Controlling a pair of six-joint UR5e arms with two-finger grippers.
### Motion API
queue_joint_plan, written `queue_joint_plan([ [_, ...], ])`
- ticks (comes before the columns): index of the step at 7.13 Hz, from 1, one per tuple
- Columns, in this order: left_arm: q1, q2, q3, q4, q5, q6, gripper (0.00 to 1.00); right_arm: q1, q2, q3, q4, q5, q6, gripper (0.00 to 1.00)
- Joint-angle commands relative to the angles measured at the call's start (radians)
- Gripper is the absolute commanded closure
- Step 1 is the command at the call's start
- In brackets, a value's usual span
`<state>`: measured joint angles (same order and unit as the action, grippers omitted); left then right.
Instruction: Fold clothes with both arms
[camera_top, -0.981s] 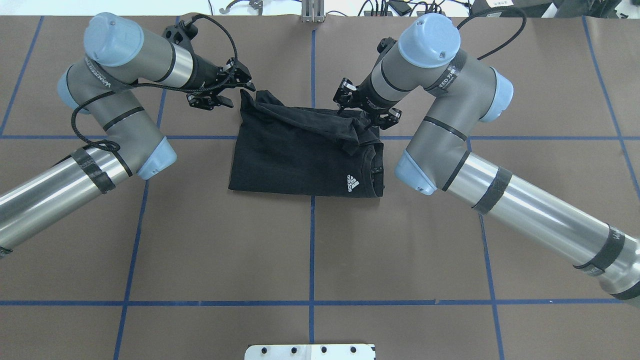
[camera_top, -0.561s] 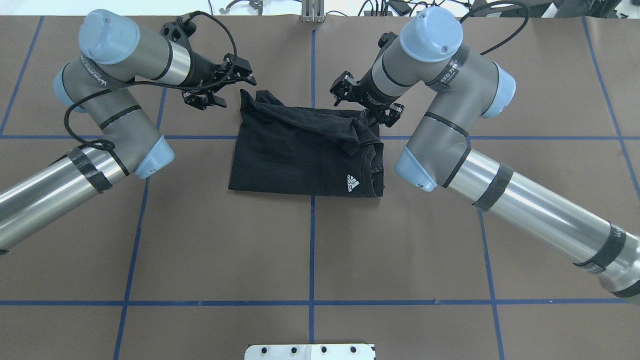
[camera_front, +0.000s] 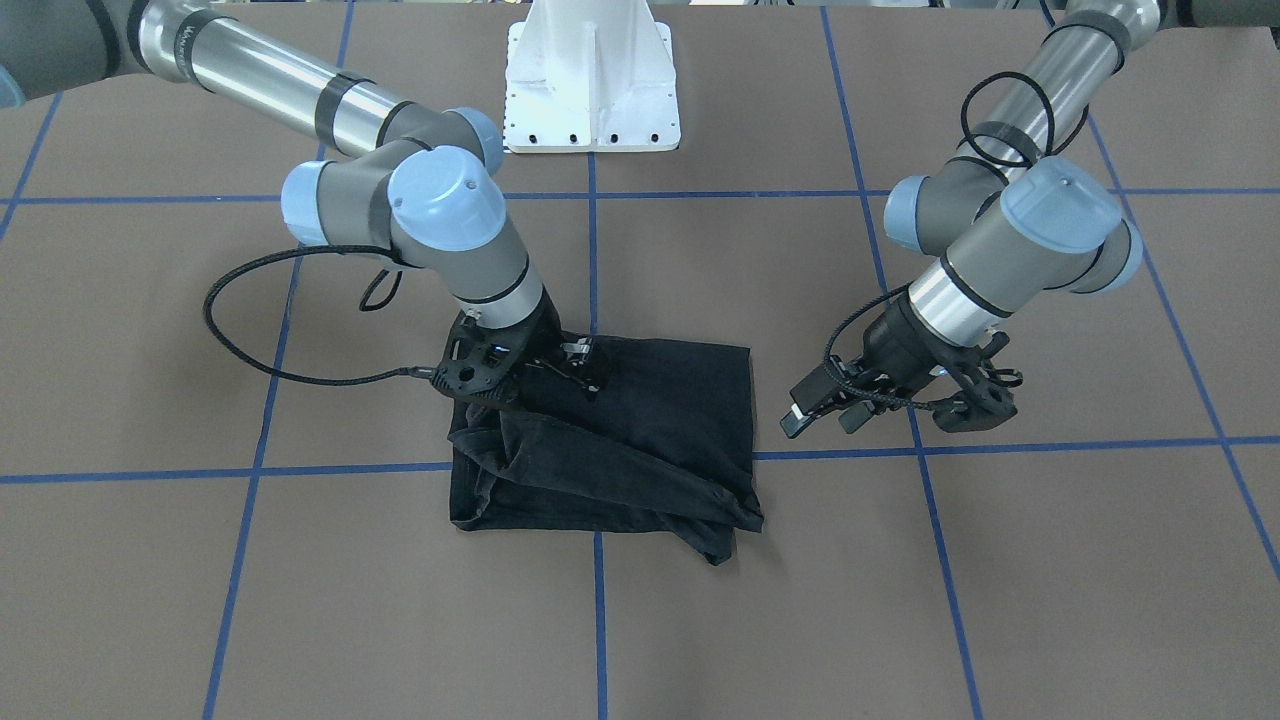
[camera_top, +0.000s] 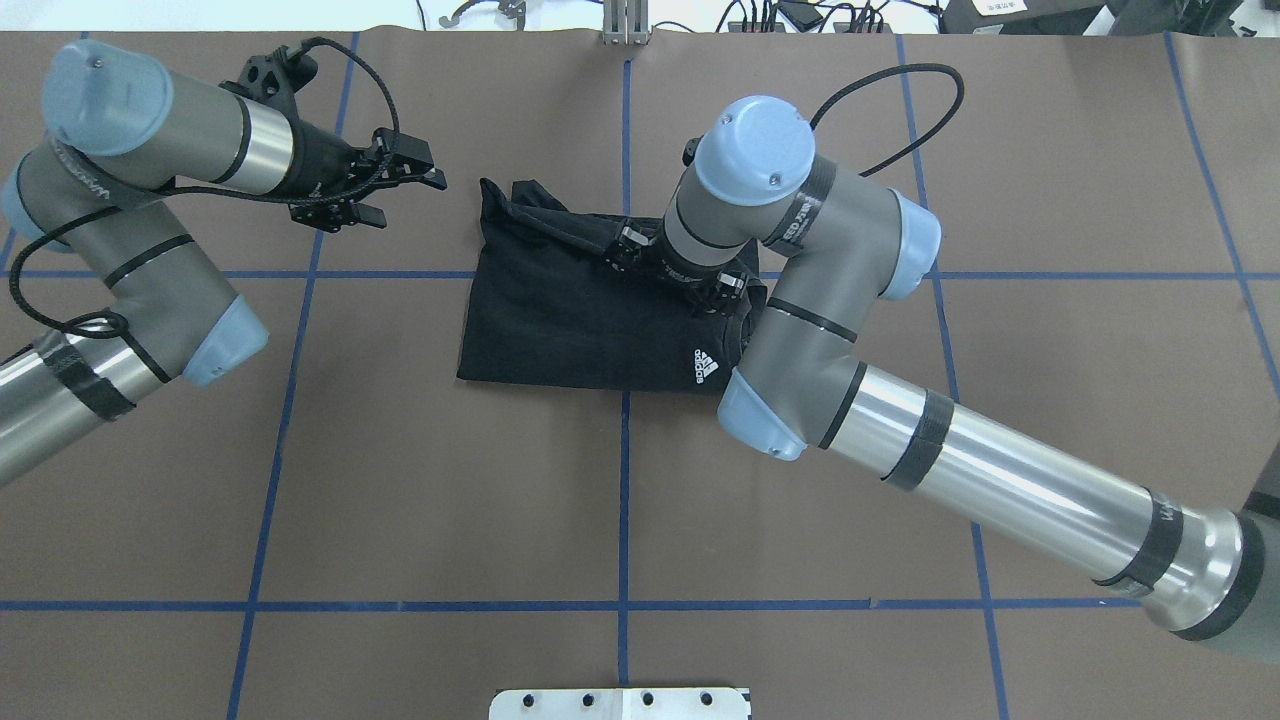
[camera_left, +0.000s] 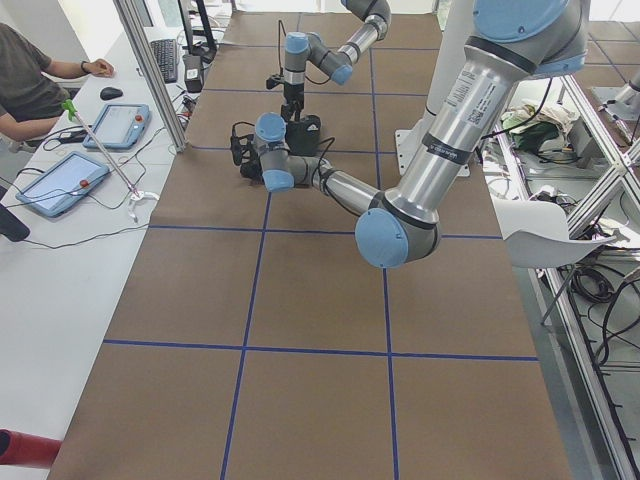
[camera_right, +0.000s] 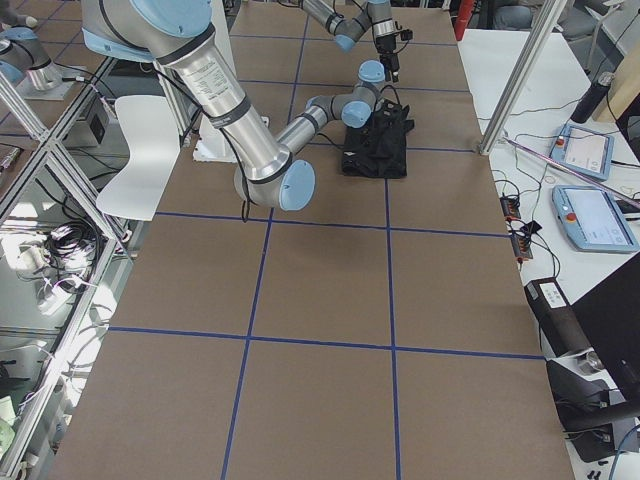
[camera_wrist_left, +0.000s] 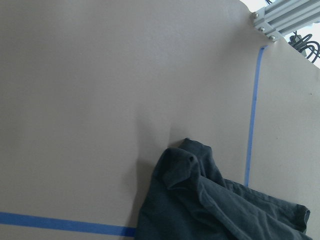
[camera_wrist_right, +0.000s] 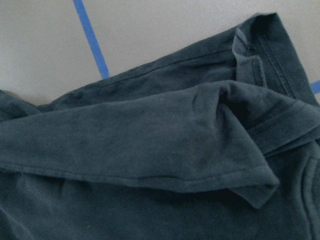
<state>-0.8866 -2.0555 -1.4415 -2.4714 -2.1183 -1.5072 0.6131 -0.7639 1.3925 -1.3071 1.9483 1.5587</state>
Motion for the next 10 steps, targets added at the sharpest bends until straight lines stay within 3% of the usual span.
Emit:
queue_joint_plan([
  [1, -0.015, 0.054, -0.045, -0.001, -0.017, 0.012, 0.0, -0.064, 0.044, -0.021, -0.09, -0.11, -0.076, 0.0],
  [4, -0.029, 0.109, -0.108, -0.001, -0.019, 0.012, 0.0, -0.061, 0.109, -0.105, -0.152, -0.15, -0.249, 0.01],
  [5, -0.029, 0.109, -0.109, -0.001, -0.019, 0.012, 0.0, -0.061, 0.141, -0.157, -0.15, -0.152, -0.259, 0.34],
  [6, -0.029, 0.109, -0.108, 0.0, -0.019, 0.012, 0.0, -0.059, 0.147, -0.164, -0.15, -0.152, -0.294, 0.88],
  [7, -0.029, 0.109, -0.108, -0.001, -0.019, 0.012, 0.0, -0.058, 0.147, -0.171, -0.149, -0.152, -0.324, 1.0],
  [10, -0.029, 0.109, -0.109, 0.0, -0.017, 0.012, 0.0, 0.015, 0.152, -0.205, -0.143, -0.149, -0.388, 1.0],
])
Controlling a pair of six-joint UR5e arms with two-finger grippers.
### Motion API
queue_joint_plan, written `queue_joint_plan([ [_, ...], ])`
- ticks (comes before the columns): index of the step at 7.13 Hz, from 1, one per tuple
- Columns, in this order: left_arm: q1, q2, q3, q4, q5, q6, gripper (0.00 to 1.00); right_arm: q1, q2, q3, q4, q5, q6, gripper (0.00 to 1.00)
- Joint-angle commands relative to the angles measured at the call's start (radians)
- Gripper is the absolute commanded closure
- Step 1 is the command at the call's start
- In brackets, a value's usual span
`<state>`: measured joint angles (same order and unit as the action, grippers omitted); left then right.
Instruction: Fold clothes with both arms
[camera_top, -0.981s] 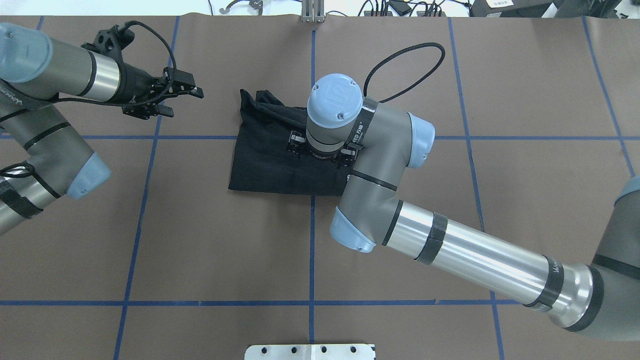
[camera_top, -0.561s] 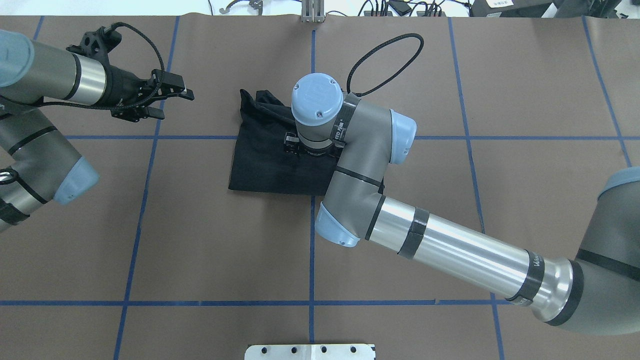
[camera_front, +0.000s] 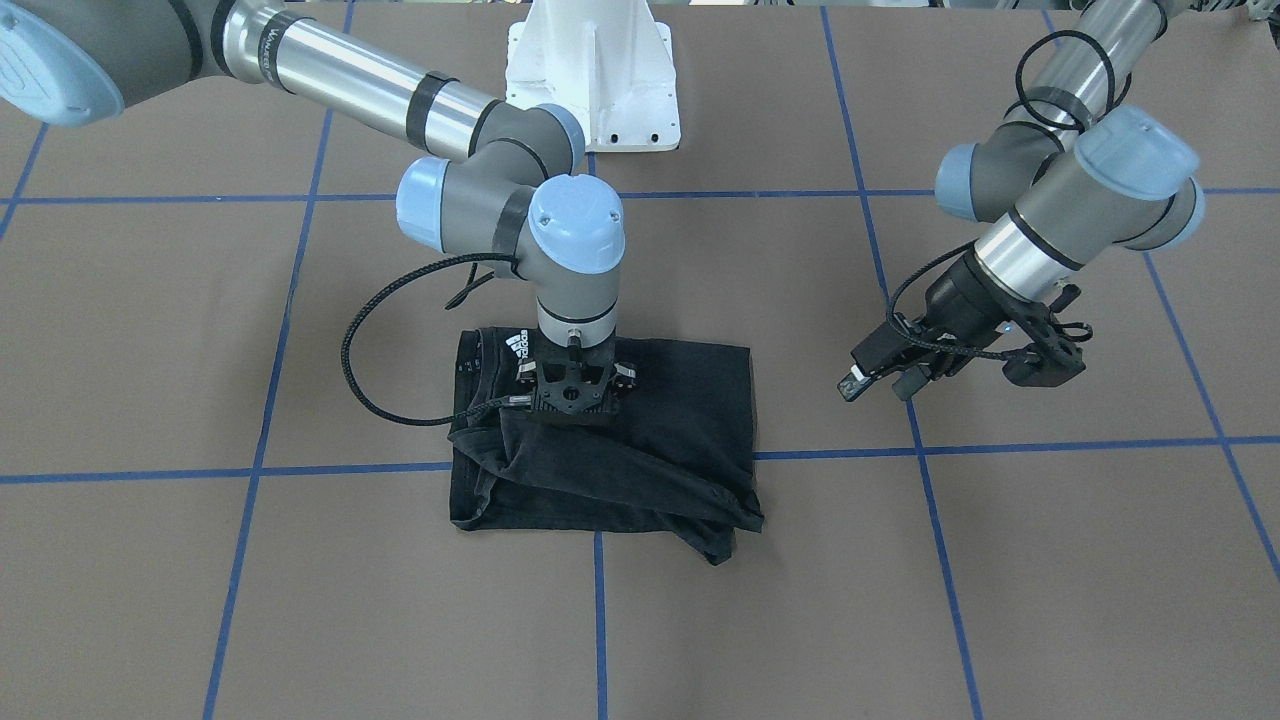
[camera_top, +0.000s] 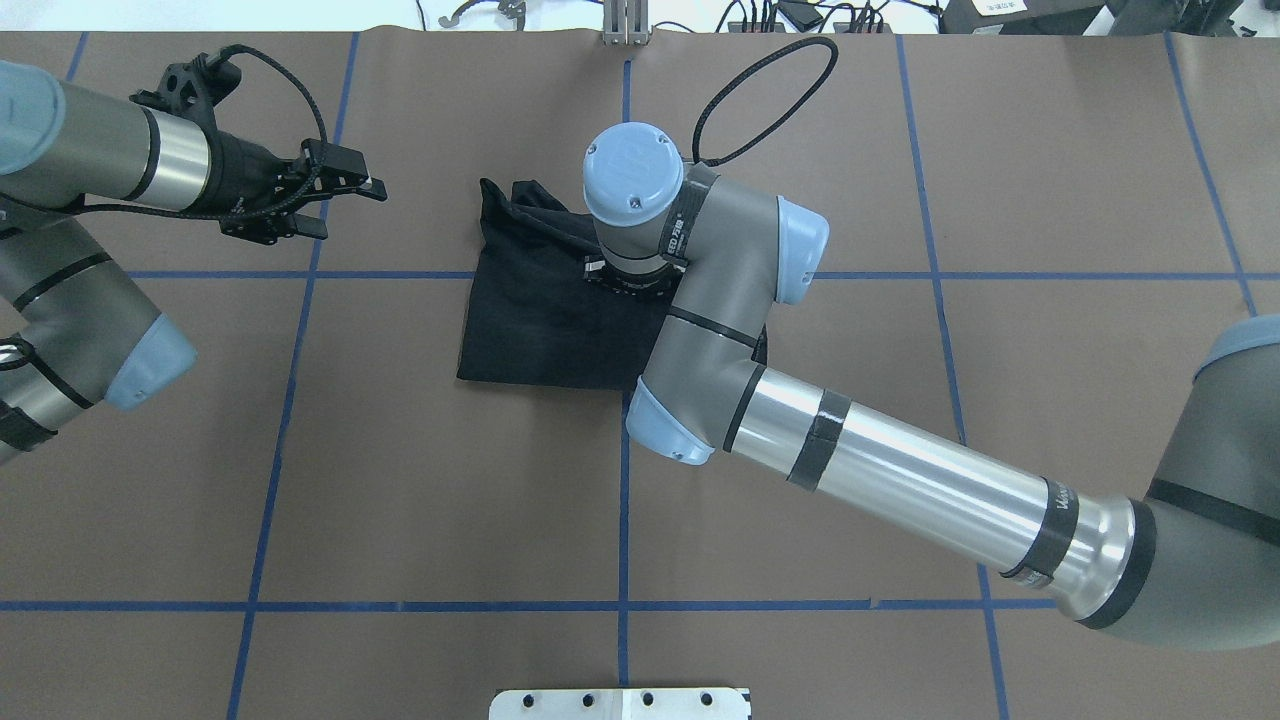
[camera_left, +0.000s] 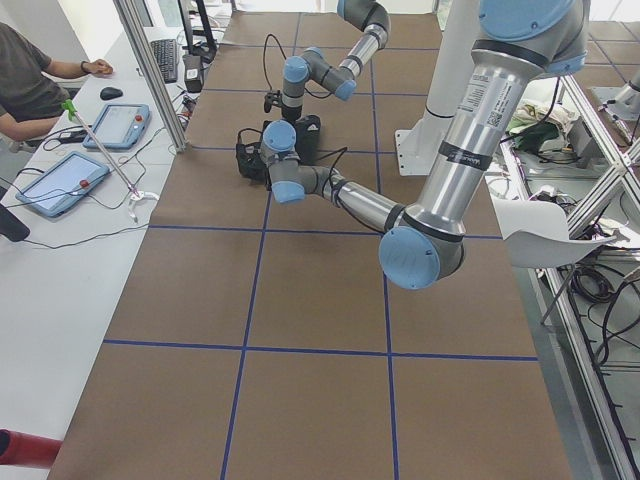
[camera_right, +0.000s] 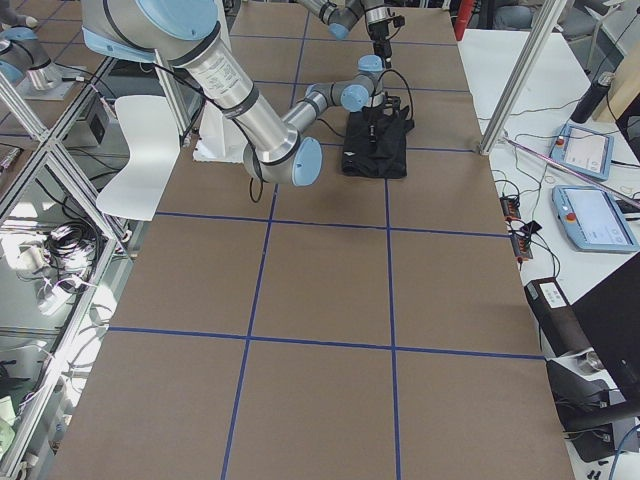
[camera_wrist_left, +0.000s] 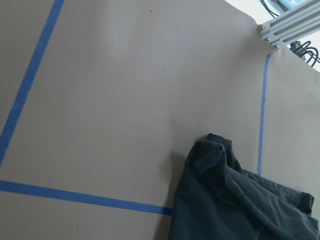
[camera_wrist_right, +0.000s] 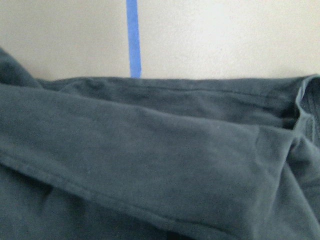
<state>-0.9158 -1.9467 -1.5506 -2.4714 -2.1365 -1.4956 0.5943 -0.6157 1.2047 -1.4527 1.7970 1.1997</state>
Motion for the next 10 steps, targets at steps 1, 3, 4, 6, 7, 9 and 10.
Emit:
queue_joint_plan([
  [1, 0.0, 0.0, -0.002, -0.001, 0.0, 0.0, 0.0, 0.062, 0.016, -0.052, 0.027, 0.004, -0.048, 1.0],
  [3, -0.002, 0.0, -0.008, -0.001, 0.001, 0.0, 0.0, 0.114, 0.037, -0.187, 0.164, 0.004, -0.071, 1.0],
  [4, -0.005, 0.002, -0.014, 0.0, 0.001, 0.0, 0.0, 0.148, 0.039, -0.217, 0.164, 0.002, -0.109, 1.0],
  [6, -0.006, 0.002, -0.014, 0.0, 0.001, 0.0, 0.0, 0.232, 0.039, -0.247, 0.164, 0.013, -0.214, 1.0],
  [7, -0.017, 0.003, -0.014, 0.0, 0.001, 0.002, 0.0, 0.269, 0.037, -0.235, 0.163, 0.063, -0.248, 0.69],
  [9, -0.063, 0.056, -0.032, 0.0, 0.0, 0.11, 0.0, 0.321, -0.087, -0.039, 0.111, 0.184, -0.284, 0.0],
  [10, -0.077, 0.101, -0.058, -0.001, 0.001, 0.192, 0.0, 0.35, -0.173, 0.095, 0.032, 0.232, -0.322, 0.0],
])
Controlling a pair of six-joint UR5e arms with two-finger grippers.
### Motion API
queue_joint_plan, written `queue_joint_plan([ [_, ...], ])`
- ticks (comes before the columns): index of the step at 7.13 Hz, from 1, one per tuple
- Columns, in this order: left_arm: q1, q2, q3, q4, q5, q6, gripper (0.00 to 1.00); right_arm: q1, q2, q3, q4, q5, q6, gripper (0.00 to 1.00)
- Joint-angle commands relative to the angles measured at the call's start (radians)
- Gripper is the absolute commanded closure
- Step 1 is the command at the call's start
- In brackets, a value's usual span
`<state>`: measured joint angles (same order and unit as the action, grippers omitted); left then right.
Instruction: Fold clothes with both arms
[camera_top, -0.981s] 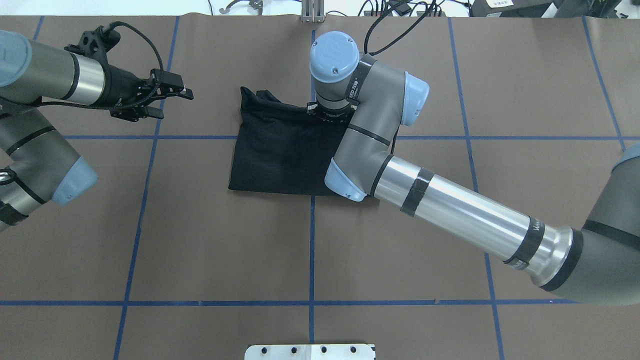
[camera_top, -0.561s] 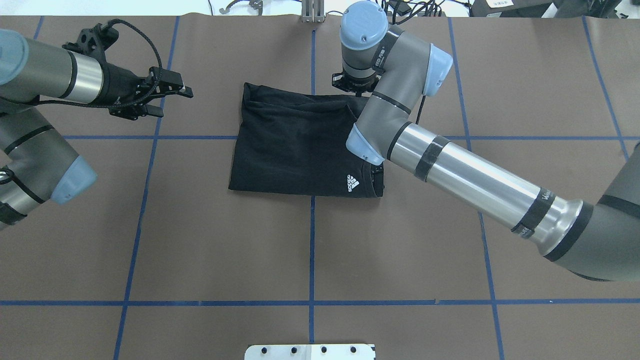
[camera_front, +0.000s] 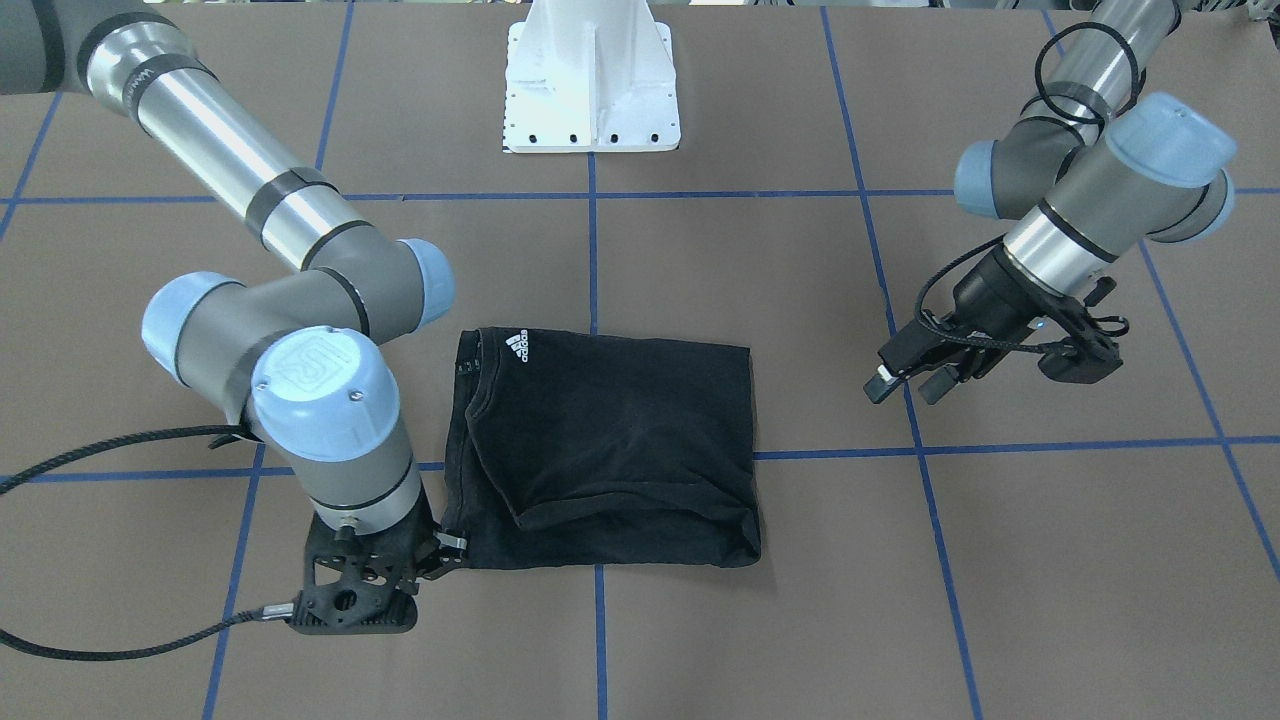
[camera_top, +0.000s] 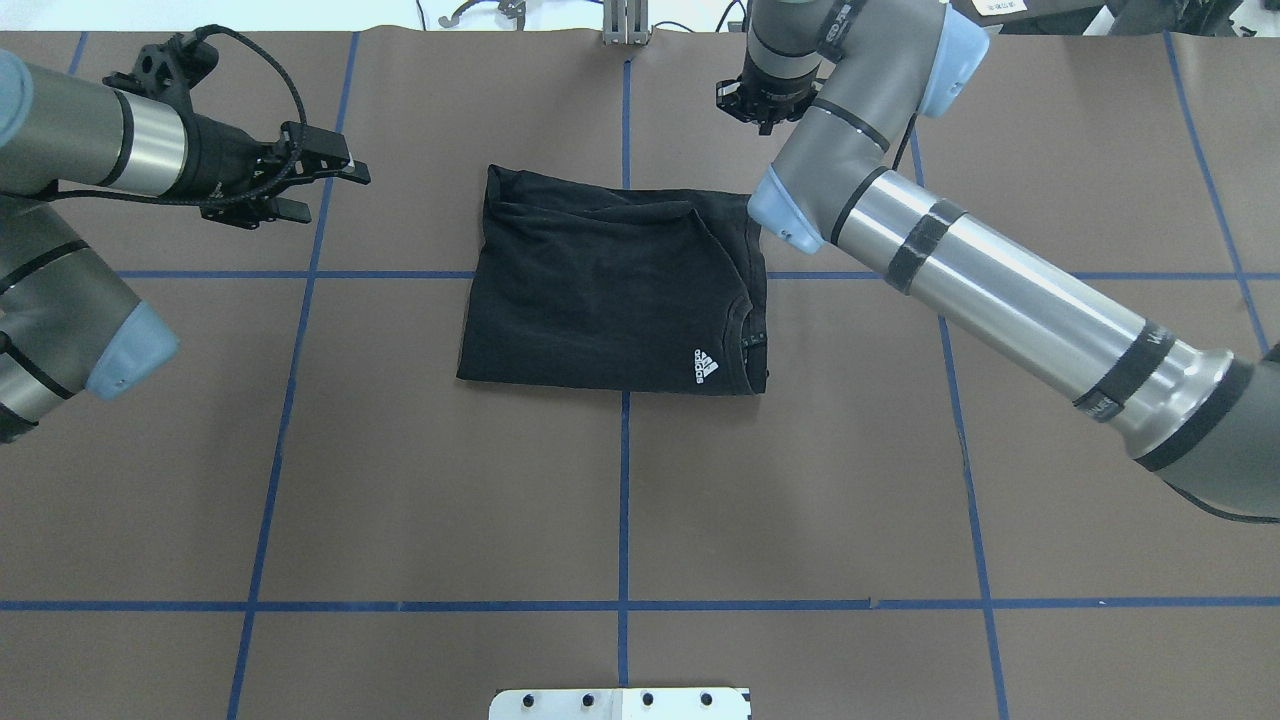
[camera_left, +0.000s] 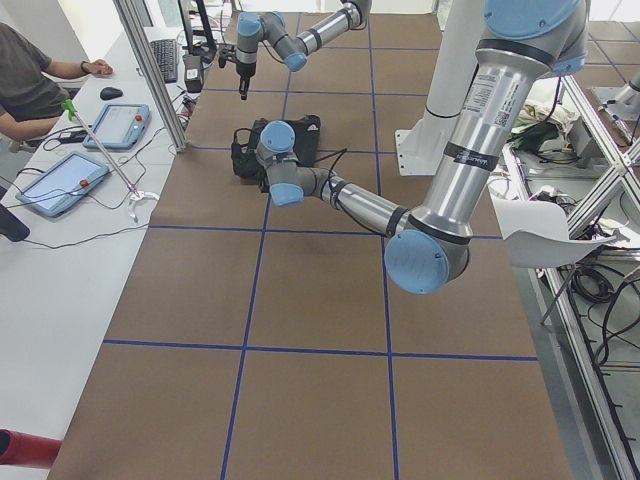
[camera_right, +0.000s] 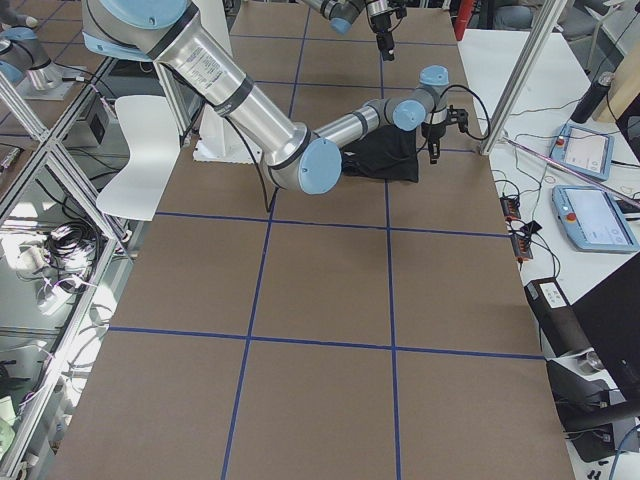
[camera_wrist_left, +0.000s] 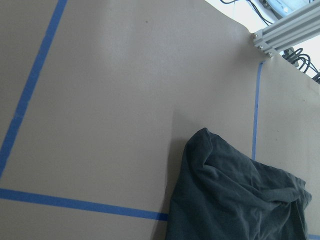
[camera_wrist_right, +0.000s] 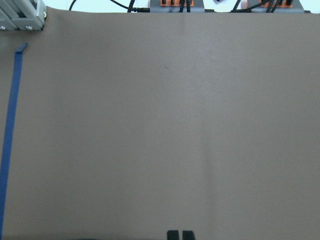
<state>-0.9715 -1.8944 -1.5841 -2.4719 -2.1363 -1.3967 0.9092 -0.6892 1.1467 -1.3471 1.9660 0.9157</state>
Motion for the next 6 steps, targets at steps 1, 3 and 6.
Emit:
queue_joint_plan([
  [1, -0.044, 0.101, -0.057, -0.001, 0.001, 0.151, 0.0, 0.062, -0.171, 0.288, -0.183, 0.077, -0.107, 0.0],
  [3, -0.102, 0.146, -0.076, 0.013, -0.001, 0.224, 0.0, 0.112, -0.312, 0.486, -0.337, 0.091, -0.298, 0.0],
  [6, -0.215, 0.196, -0.048, 0.158, 0.001, 0.603, 0.0, 0.277, -0.519, 0.576, -0.346, 0.253, -0.568, 0.0],
])
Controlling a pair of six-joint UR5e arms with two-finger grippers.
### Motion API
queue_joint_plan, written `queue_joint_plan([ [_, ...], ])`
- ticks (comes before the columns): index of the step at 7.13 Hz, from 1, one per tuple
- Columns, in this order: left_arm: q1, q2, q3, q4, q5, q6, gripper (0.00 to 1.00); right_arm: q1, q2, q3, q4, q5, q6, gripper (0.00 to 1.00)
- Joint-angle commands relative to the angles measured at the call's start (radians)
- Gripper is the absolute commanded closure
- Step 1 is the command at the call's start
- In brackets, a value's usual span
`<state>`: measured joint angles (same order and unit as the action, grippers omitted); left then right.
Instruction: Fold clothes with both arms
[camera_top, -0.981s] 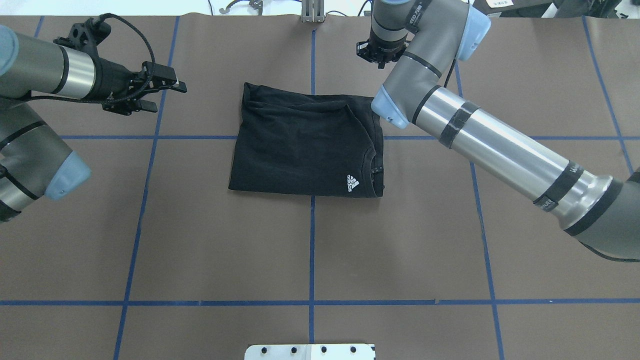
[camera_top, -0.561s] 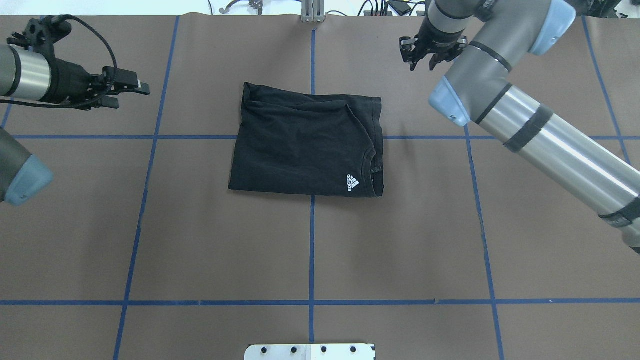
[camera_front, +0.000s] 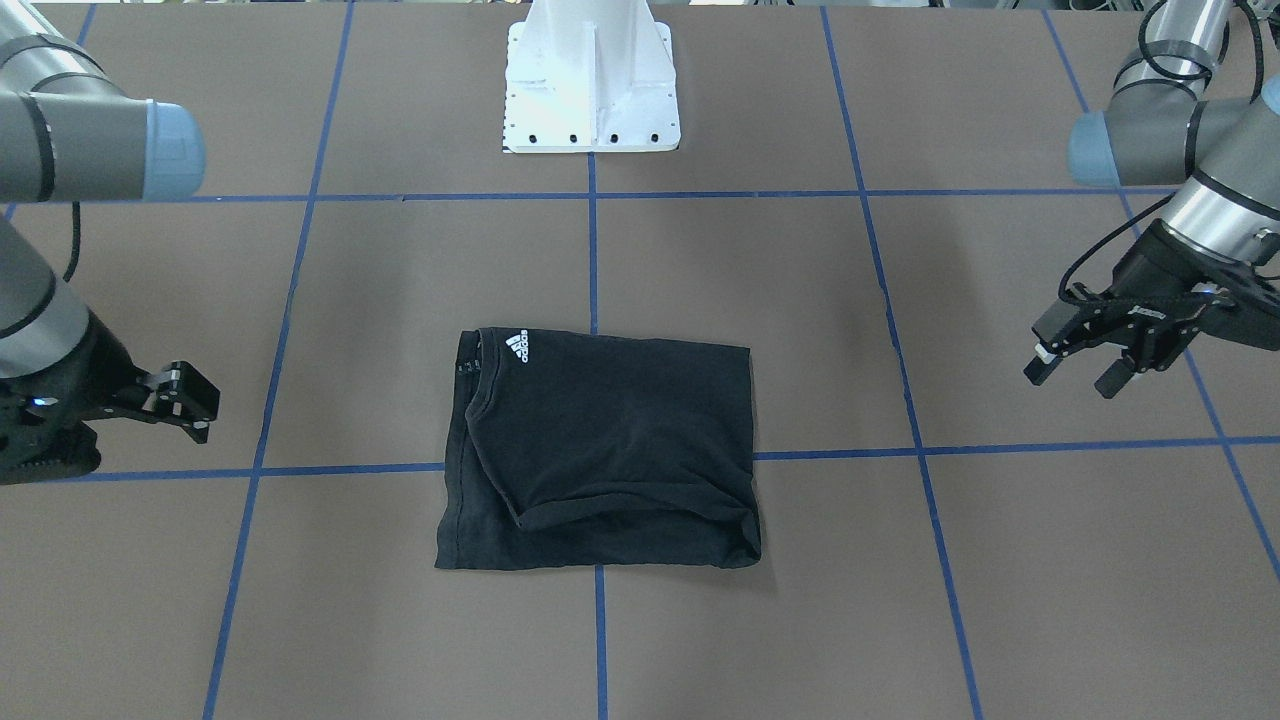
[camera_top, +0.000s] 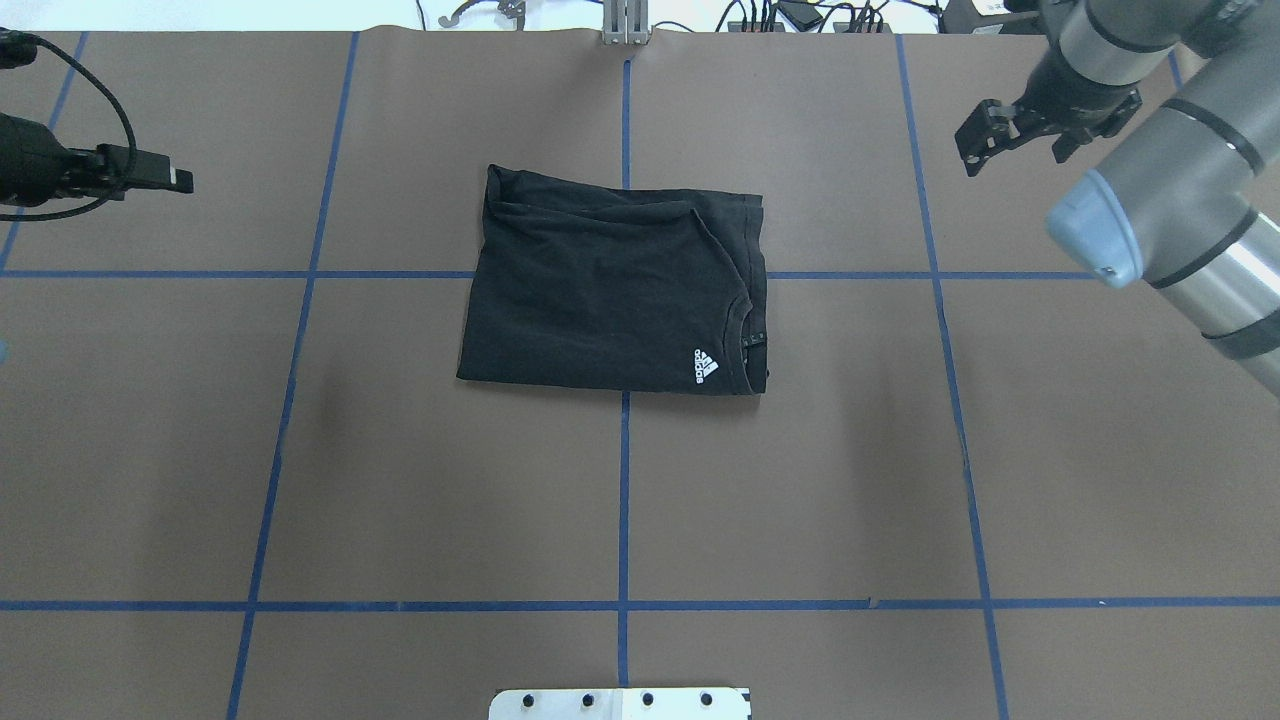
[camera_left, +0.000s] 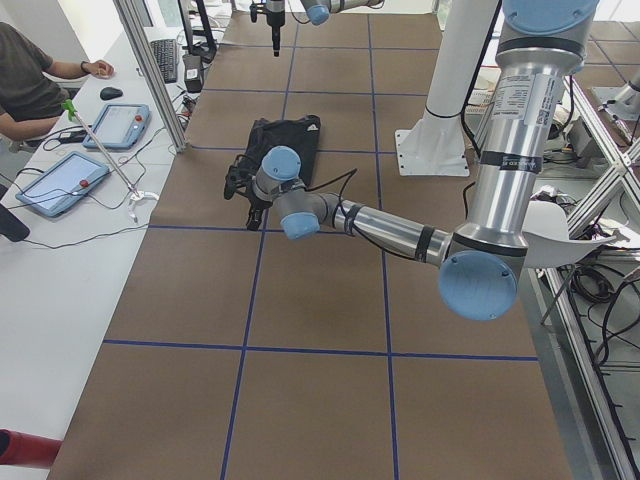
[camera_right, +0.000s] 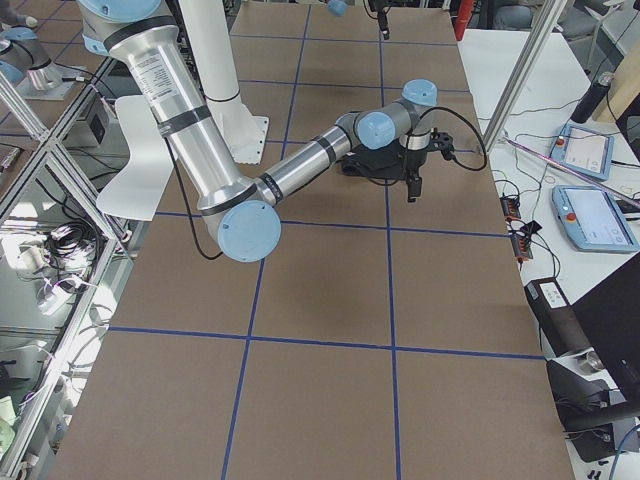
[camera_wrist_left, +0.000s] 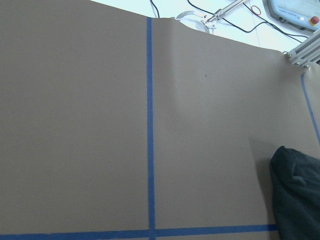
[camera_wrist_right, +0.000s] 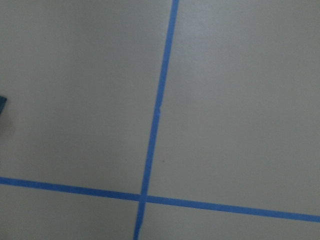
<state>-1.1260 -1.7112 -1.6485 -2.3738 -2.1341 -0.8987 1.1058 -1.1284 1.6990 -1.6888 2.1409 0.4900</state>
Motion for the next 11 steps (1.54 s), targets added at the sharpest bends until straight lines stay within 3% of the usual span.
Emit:
queue_joint_plan([
  [1, -0.117, 0.022, 0.035, 0.064, -0.001, 0.233, 0.0, 0.145, -0.156, 0.024, 0.001, 0.127, -0.271, 0.0],
  [2, -0.185, 0.044, 0.085, 0.064, -0.001, 0.43, 0.0, 0.198, -0.204, 0.022, 0.0, 0.157, -0.365, 0.0],
  [3, -0.274, 0.044, 0.146, 0.062, -0.059, 0.633, 0.0, 0.25, -0.234, 0.028, 0.0, 0.168, -0.372, 0.0],
  [4, -0.308, 0.038, 0.179, 0.061, -0.096, 0.724, 0.0, 0.267, -0.238, 0.022, 0.0, 0.16, -0.372, 0.0],
  [8, -0.337, 0.079, 0.179, 0.056, -0.09, 0.741, 0.0, 0.325, -0.404, -0.001, 0.001, 0.143, -0.402, 0.0],
  [11, -0.339, 0.151, 0.177, 0.149, -0.093, 0.771, 0.0, 0.454, -0.484, 0.005, 0.001, 0.162, -0.586, 0.0],
])
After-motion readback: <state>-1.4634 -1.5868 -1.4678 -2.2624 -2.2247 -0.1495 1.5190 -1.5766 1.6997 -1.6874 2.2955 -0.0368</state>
